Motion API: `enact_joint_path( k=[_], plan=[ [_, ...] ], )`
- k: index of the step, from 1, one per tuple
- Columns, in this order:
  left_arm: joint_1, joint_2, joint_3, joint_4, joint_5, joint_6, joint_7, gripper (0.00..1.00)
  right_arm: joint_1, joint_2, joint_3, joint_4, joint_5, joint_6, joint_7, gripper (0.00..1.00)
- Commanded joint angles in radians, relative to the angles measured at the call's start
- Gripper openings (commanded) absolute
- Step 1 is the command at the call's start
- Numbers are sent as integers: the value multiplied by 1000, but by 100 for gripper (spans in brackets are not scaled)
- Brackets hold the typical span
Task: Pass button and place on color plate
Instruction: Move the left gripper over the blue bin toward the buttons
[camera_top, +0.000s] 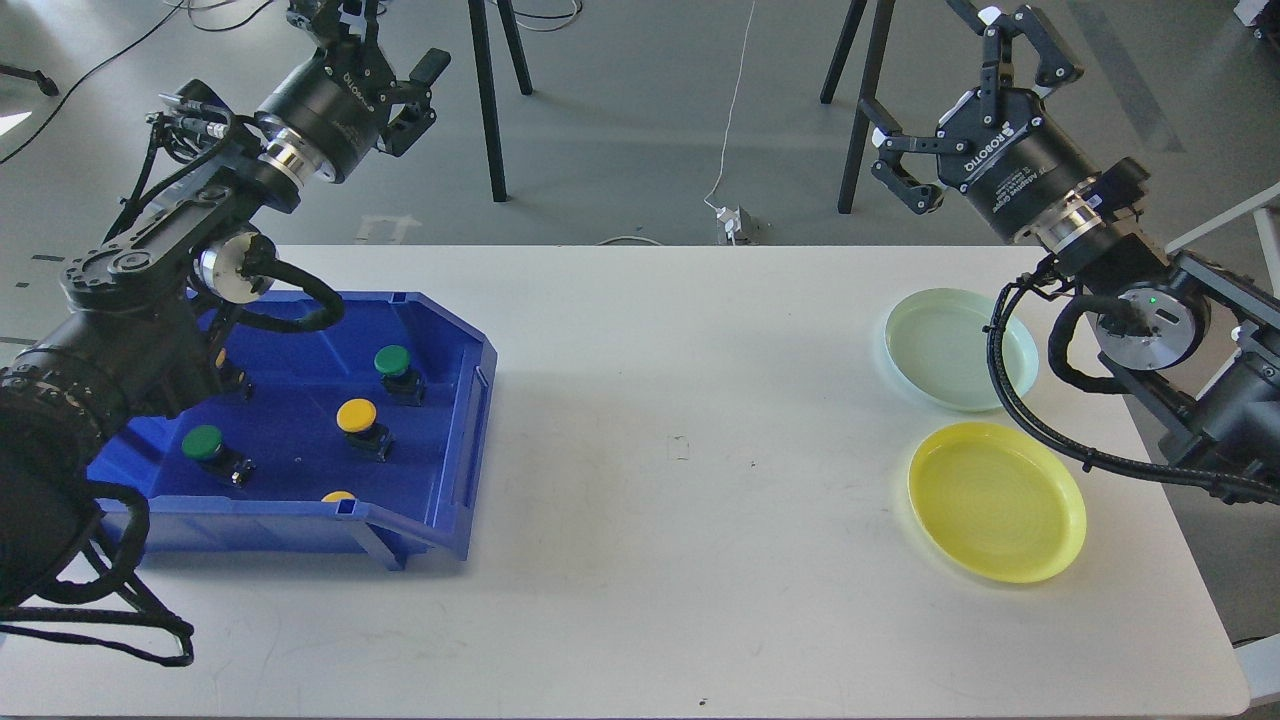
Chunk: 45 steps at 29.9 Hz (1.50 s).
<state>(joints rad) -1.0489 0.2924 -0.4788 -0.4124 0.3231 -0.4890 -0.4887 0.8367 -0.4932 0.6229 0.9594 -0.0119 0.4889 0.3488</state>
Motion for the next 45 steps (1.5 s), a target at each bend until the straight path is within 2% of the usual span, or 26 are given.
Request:
enact_joint_path(
  k=[1, 8, 12, 16, 19, 26, 30, 32, 36, 39, 45],
  plan=[
    [3, 13, 0, 4, -10, 0, 0, 100, -13, -2, 6, 2, 1, 0, 2, 99],
    [-16, 67, -21, 14, -56, 0, 0, 100, -44, 1, 67, -2, 1, 0, 2, 99],
    [-2, 60, -168, -25, -197, 0, 0, 100, -42, -1, 80, -2, 1, 0, 4, 99],
    [69, 65, -343, -167, -302, 0, 0, 100, -45, -4, 84, -2, 4, 0, 4, 99],
    [75, 117, -342, -310, -300, 0, 0, 100, -48, -4, 90, -2, 6, 0, 4, 99],
    [58, 375, -97, -692, -90, 0, 0, 100, -50, -1, 100, -2, 4, 0, 4, 99],
    [52, 508, -60, -847, 259, 0, 0, 99, -62, -5, 100, -2, 6, 0, 4, 99],
    [50, 601, 3, -903, 469, 0, 0, 99, -74, -7, 106, -2, 4, 0, 4, 99],
    [-15, 709, 181, -974, 837, 0, 0, 99, -97, -15, 106, -2, 4, 0, 4, 99],
    [-60, 781, 305, -982, 1011, 0, 0, 99, -113, -15, 106, -2, 4, 0, 4, 99],
    [-57, 812, 411, -942, 1267, 0, 0, 98, -125, -15, 107, -2, 6, 0, 4, 99]
  ],
)
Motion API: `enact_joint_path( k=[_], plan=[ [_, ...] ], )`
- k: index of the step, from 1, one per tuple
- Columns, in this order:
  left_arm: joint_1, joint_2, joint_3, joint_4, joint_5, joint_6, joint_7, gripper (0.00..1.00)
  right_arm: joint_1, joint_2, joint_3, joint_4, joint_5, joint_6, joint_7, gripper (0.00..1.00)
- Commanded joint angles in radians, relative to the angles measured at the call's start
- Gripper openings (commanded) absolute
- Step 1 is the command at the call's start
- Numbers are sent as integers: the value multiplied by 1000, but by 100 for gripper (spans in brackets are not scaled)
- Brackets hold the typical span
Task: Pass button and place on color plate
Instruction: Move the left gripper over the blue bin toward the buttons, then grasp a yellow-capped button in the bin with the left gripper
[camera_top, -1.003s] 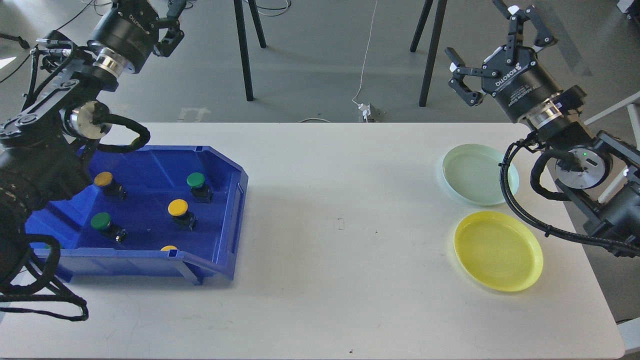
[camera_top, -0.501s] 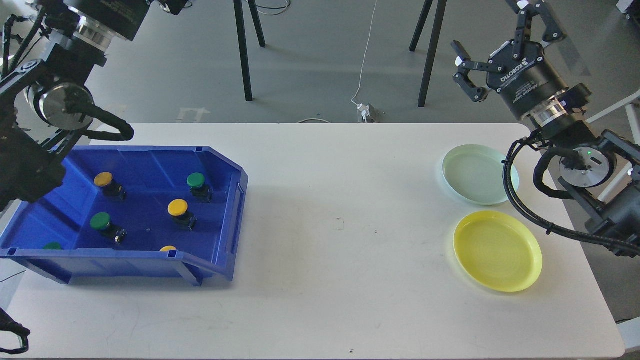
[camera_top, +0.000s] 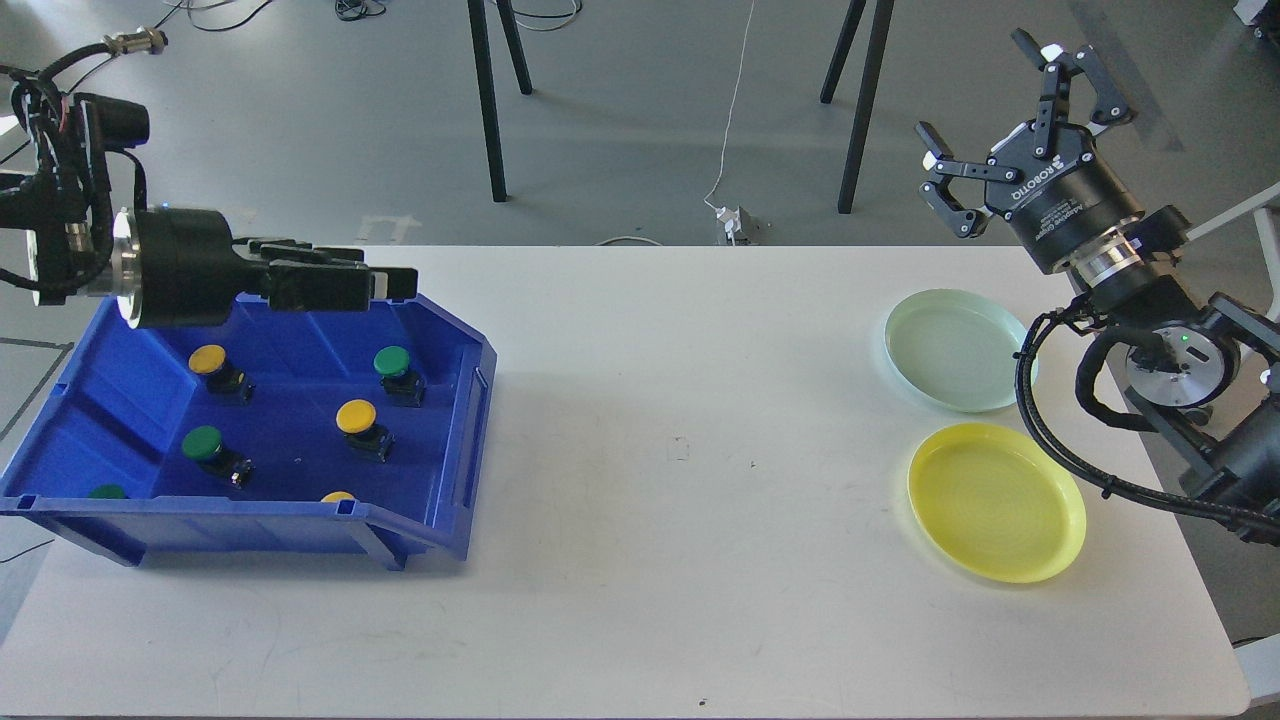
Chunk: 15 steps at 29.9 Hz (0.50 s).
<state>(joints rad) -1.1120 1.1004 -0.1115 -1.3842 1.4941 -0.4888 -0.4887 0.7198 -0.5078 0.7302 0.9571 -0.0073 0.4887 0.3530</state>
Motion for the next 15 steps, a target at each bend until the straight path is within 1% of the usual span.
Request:
enact_joint_path(
  k=[1, 5, 9, 11, 15],
  plan=[
    [9, -2, 61, 54, 112, 0, 0, 98, -8, 2, 0, 0, 0, 0, 0, 99],
    [14, -31, 143, 149, 137, 0, 0, 97, -10, 3, 0, -1, 0, 0, 0, 99],
    [17, -128, 205, 253, 137, 0, 0, 97, -16, 6, 0, -3, 0, 0, 0, 99],
    [20, -169, 214, 295, 137, 0, 0, 97, -16, 6, 0, -5, 0, 0, 0, 99],
    [20, -200, 219, 330, 133, 0, 0, 97, -20, 3, 0, -5, 0, 0, 0, 99]
  ],
)
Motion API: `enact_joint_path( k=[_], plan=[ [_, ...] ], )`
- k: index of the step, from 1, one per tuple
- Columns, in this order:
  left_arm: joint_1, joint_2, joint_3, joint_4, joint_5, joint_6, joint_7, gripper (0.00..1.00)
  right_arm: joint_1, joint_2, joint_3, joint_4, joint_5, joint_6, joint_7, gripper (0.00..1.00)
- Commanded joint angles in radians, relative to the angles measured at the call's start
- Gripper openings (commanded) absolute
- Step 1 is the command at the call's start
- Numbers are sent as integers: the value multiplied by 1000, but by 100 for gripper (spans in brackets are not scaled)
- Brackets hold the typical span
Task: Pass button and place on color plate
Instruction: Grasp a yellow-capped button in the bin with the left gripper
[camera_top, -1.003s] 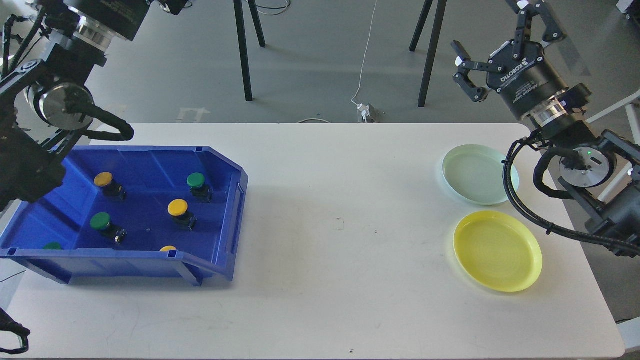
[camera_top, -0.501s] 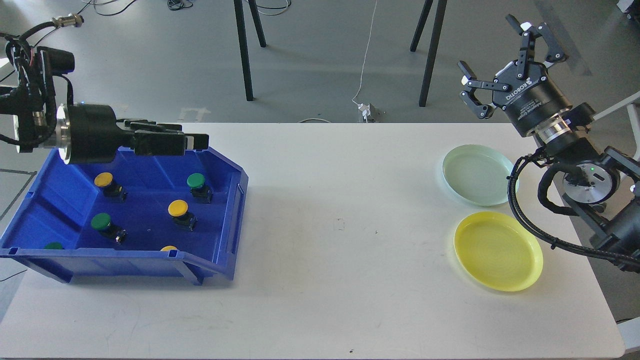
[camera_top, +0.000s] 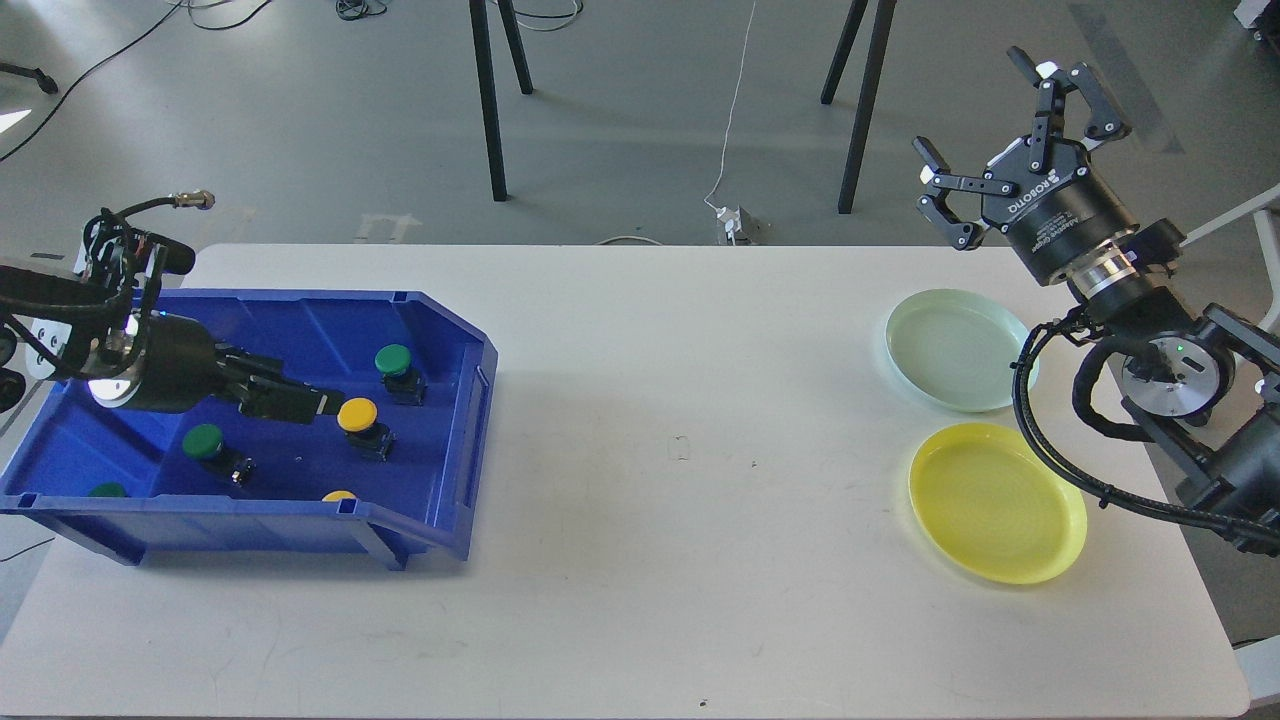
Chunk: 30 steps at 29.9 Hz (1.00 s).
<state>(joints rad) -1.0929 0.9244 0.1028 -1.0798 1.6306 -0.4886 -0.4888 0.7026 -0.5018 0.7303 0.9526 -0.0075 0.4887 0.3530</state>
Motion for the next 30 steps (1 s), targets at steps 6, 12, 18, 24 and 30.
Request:
enact_joint_path(
  k=[6, 12, 18, 24, 30],
  plan=[
    [31, -97, 3, 96, -5, 0, 0, 97, -17, -4, 0, 0, 0, 0, 0, 99],
    [45, -125, 3, 158, -2, 0, 0, 97, -31, -6, 11, 2, 0, 0, 0, 99],
    [47, -171, 2, 188, -5, 0, 0, 97, -31, -3, 26, 3, 0, 0, 0, 99],
    [59, -197, 0, 209, -11, 0, 0, 97, -52, -4, 26, 5, 0, 0, 0, 99],
    [73, -202, -2, 210, -14, 0, 0, 97, -69, -6, 37, 5, 0, 0, 0, 99]
  ],
)
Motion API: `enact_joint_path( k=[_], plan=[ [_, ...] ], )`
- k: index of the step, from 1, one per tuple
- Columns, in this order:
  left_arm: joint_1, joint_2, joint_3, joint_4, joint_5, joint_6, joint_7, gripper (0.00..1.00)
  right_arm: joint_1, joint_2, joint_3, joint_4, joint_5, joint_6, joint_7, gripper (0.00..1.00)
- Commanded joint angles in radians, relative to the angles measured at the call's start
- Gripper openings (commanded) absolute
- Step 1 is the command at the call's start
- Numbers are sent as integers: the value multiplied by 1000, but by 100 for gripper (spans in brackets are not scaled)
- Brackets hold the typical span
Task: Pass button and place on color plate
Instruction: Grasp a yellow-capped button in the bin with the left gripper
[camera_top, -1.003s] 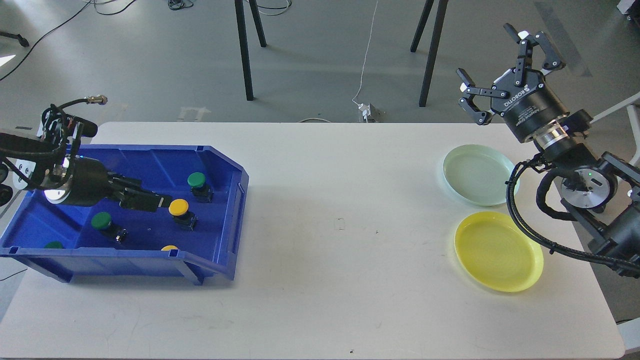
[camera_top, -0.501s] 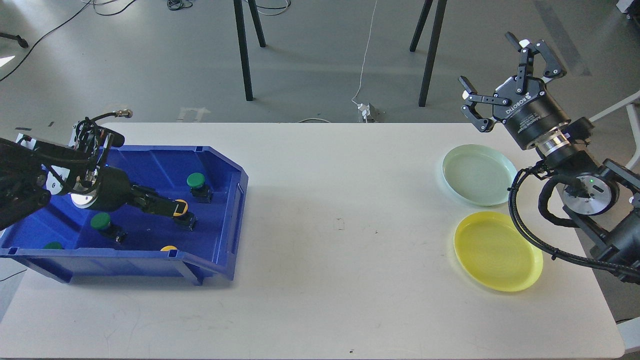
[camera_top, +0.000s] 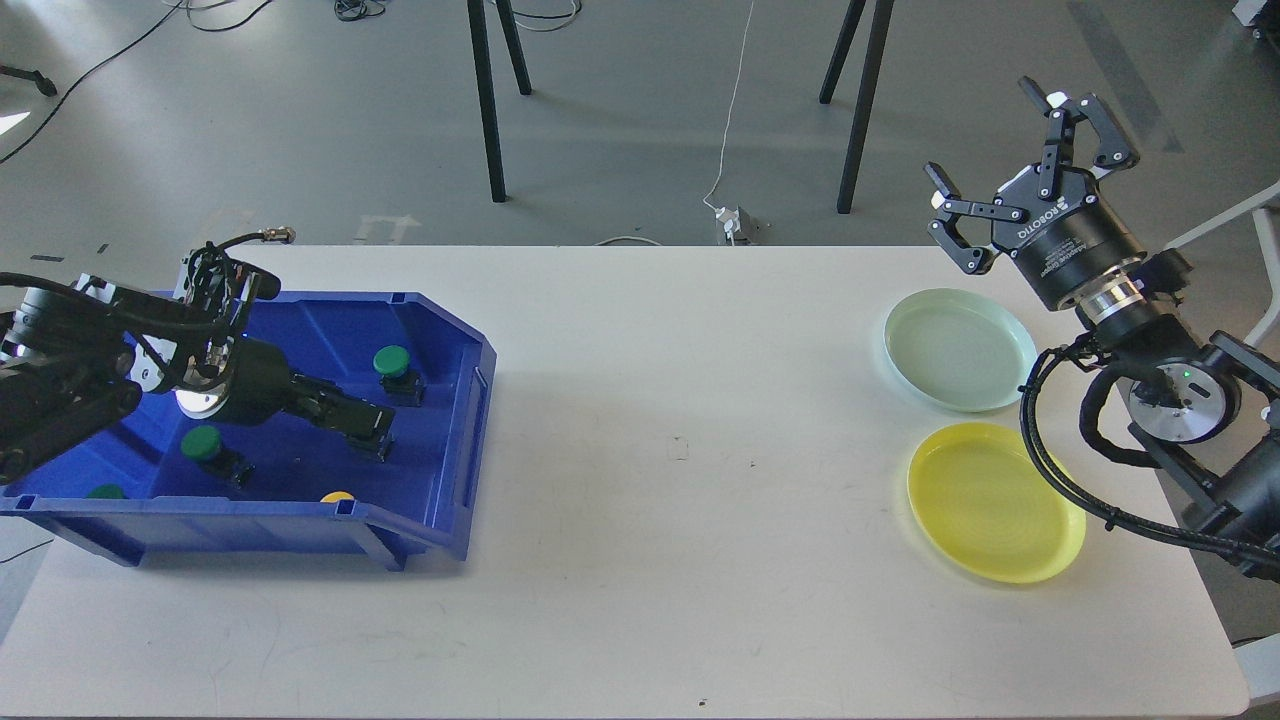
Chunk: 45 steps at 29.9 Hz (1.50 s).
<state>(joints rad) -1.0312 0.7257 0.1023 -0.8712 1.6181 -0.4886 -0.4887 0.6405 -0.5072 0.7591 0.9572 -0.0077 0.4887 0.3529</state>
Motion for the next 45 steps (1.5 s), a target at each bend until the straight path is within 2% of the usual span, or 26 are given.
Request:
enact_joint_path(
  k=[1, 16, 20, 27, 30, 38, 41, 45],
  plan=[
    [14, -3, -1, 1, -3, 0, 0, 97, -8, -1, 9, 0, 0, 0, 0, 99],
    [20, -48, 0, 54, -1, 0, 0, 96, -22, -2, 11, 0, 0, 0, 0, 99],
    [26, -60, 0, 70, -1, 0, 0, 91, -24, -2, 13, 0, 2, 0, 0, 99],
    [51, -114, 0, 141, 2, 7, 0, 89, -35, -8, 17, 0, 0, 0, 0, 99],
    [57, -115, 2, 144, 2, 35, 0, 83, -41, -10, 17, 0, 0, 0, 0, 99],
    [57, -117, 0, 147, 0, 39, 0, 80, -47, -10, 19, 0, 0, 0, 0, 99],
    [57, -117, 0, 149, 2, 39, 0, 76, -48, -10, 17, 0, 0, 0, 0, 99],
    [57, -115, 2, 147, 3, 54, 0, 59, -48, -8, 17, 0, 0, 0, 0, 99]
  ],
)
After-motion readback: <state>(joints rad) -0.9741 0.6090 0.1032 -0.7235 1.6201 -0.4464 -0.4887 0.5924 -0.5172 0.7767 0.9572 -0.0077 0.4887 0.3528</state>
